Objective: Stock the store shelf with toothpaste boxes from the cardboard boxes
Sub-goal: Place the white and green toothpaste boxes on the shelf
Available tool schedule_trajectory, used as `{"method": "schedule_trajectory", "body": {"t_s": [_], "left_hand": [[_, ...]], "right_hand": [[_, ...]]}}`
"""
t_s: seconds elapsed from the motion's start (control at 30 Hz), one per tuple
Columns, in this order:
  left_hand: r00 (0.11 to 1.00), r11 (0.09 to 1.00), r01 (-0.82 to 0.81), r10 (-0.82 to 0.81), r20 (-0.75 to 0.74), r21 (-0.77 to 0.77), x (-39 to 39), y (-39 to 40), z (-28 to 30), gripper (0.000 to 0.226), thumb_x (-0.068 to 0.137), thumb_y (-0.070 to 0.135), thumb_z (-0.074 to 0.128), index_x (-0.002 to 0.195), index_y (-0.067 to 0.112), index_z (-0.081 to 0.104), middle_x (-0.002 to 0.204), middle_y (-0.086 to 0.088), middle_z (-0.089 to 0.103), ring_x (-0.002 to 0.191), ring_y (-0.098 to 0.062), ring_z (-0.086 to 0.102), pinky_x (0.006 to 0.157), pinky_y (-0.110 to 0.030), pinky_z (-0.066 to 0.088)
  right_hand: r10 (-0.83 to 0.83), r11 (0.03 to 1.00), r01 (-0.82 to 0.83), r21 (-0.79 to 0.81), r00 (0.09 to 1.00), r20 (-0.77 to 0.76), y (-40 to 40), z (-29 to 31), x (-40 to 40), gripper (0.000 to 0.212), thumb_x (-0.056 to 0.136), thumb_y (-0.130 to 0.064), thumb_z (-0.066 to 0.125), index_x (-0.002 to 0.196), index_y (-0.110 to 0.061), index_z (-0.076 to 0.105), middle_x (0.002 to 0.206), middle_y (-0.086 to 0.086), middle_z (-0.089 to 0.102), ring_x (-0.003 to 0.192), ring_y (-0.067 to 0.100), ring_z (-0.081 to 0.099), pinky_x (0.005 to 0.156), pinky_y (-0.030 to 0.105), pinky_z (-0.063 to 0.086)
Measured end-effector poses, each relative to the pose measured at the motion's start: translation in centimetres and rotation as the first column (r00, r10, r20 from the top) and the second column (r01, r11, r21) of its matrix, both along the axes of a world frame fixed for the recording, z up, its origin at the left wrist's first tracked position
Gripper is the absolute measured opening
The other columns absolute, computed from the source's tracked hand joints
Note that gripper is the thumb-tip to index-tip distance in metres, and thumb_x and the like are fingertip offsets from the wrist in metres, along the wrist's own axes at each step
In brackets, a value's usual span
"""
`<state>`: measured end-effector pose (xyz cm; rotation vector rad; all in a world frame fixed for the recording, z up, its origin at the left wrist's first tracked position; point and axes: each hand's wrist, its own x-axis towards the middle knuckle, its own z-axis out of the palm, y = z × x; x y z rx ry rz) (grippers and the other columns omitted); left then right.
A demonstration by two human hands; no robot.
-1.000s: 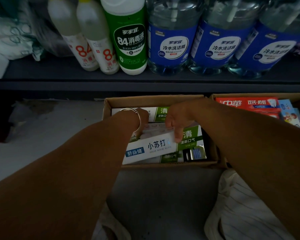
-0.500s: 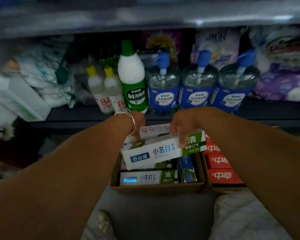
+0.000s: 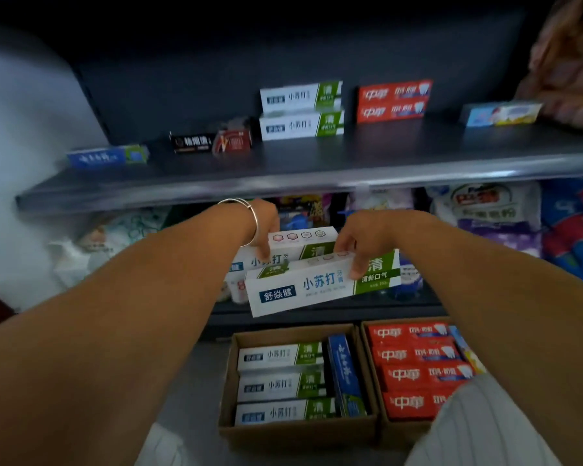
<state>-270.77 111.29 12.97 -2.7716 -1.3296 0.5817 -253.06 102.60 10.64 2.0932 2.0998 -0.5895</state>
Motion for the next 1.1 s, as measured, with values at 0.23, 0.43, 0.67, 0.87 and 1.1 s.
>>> {"method": "schedule_trajectory", "body": {"t_s": [0.23, 0.43, 0.67, 0.87, 1.1], "left_hand": [[0.994, 0.992, 0.040, -0.051, 0.093, 0.118, 1.5, -0.5, 6.3, 0.039, 0.071, 0.026, 0.079, 0.107, 0.016, 0.068, 0.100, -0.001, 0.067, 0.090, -0.021, 0.061, 0.076, -0.030, 0.049], [0.980, 0.985, 0.044, -0.076, 0.185, 0.169, 3.0, -0.1, 9.1, 0.043, 0.074, 0.025, 0.076, 0.115, 0.018, 0.065, 0.110, 0.001, 0.065, 0.096, -0.019, 0.060, 0.086, -0.034, 0.052], [0.969, 0.975, 0.042, -0.094, 0.230, 0.219, 4.7, 2.6, 11.5, 0.049, 0.079, 0.024, 0.073, 0.123, 0.011, 0.056, 0.122, -0.006, 0.057, 0.103, -0.023, 0.055, 0.092, -0.034, 0.047], [0.953, 0.972, 0.014, -0.083, 0.290, 0.233, 6.1, 6.7, 12.6, 0.059, 0.082, 0.020, 0.070, 0.135, 0.013, 0.047, 0.133, -0.005, 0.051, 0.118, -0.023, 0.051, 0.098, -0.030, 0.042], [0.942, 0.977, -0.009, -0.063, 0.331, 0.211, 8.5, 12.4, 12.6, 0.062, 0.084, 0.015, 0.067, 0.141, 0.012, 0.041, 0.140, -0.007, 0.046, 0.126, -0.023, 0.047, 0.104, -0.030, 0.038]], "right_hand": [[-0.042, 0.990, 0.044, 0.133, 0.999, -0.016, -1.5, 6.0, 2.7, 0.049, 0.070, -0.021, 0.080, 0.117, -0.026, 0.066, 0.106, -0.012, 0.058, 0.100, 0.013, 0.050, 0.101, 0.037, 0.040], [-0.080, 0.974, 0.089, 0.211, 0.996, -0.051, -1.0, 9.4, 4.2, 0.051, 0.069, -0.019, 0.081, 0.117, -0.021, 0.066, 0.097, -0.012, 0.056, 0.106, 0.018, 0.055, 0.102, 0.040, 0.041], [-0.103, 0.953, 0.118, 0.279, 0.992, -0.068, 1.9, 11.9, 5.3, 0.056, 0.070, -0.016, 0.080, 0.123, -0.018, 0.061, 0.114, -0.004, 0.061, 0.108, 0.017, 0.054, 0.102, 0.036, 0.042], [-0.092, 0.949, 0.088, 0.302, 0.996, -0.003, 5.4, 13.0, 6.8, 0.056, 0.075, -0.017, 0.076, 0.128, -0.016, 0.057, 0.123, -0.002, 0.056, 0.117, 0.021, 0.052, 0.104, 0.036, 0.040], [-0.120, 0.938, 0.102, 0.332, 0.992, 0.034, 10.6, 13.2, 9.6, 0.057, 0.075, -0.021, 0.076, 0.129, -0.016, 0.057, 0.124, 0.000, 0.053, 0.116, 0.021, 0.050, 0.106, 0.035, 0.038]]}}
